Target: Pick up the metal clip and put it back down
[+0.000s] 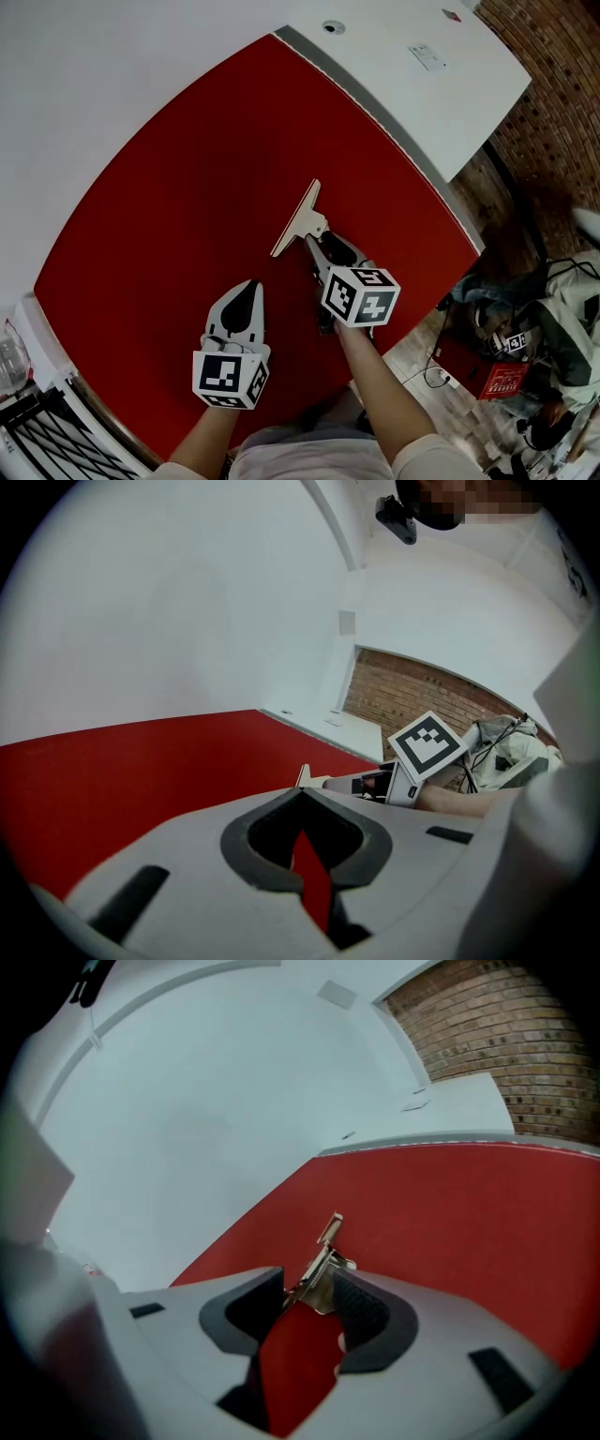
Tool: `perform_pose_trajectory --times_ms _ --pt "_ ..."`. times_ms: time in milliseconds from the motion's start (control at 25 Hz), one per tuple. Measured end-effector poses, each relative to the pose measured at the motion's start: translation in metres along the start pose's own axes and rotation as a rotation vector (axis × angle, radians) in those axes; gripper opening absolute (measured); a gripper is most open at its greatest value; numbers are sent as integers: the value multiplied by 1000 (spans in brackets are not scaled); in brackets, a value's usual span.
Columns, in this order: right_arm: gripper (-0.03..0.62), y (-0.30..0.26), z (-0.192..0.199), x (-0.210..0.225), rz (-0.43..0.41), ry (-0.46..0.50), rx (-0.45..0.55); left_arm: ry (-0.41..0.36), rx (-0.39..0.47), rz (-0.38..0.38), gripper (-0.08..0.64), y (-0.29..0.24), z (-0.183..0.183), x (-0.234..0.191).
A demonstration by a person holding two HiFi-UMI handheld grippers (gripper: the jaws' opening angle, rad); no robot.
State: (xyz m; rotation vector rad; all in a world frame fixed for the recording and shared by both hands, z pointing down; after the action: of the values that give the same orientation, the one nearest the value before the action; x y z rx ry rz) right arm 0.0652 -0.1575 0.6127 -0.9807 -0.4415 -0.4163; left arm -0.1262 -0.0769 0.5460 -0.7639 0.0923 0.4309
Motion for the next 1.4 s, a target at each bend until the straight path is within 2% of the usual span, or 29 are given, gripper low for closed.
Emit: perform_pose_trajectory --times_ms 400,520,760,1400 --pt "141 -15 -7 -1 -14 -9 -25 -22 -15 -29 5 4 3 -7" --pt "89 -16 -8 -2 -35 -15 -21 -18 -14 -33 5 2 2 -8" --pt "38 -13 -12 -4 -90 -91 28 -14 -14 -31 5 2 2 -7" --pt "26 22 -25 -19 -113 -45 57 -7 30 -57 5 23 -15 -2"
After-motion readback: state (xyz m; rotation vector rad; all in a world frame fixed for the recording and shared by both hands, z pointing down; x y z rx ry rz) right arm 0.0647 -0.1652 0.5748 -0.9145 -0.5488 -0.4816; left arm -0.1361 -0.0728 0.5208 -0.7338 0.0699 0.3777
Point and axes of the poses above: the fingertips, and each gripper's own axes: y backward along the fingers, x to its right, z out of its underside, the point moved 9 cm from there along y, backward along the fingers, and after that the axes turned 12 degrees about -x, right-handed, at the moved point
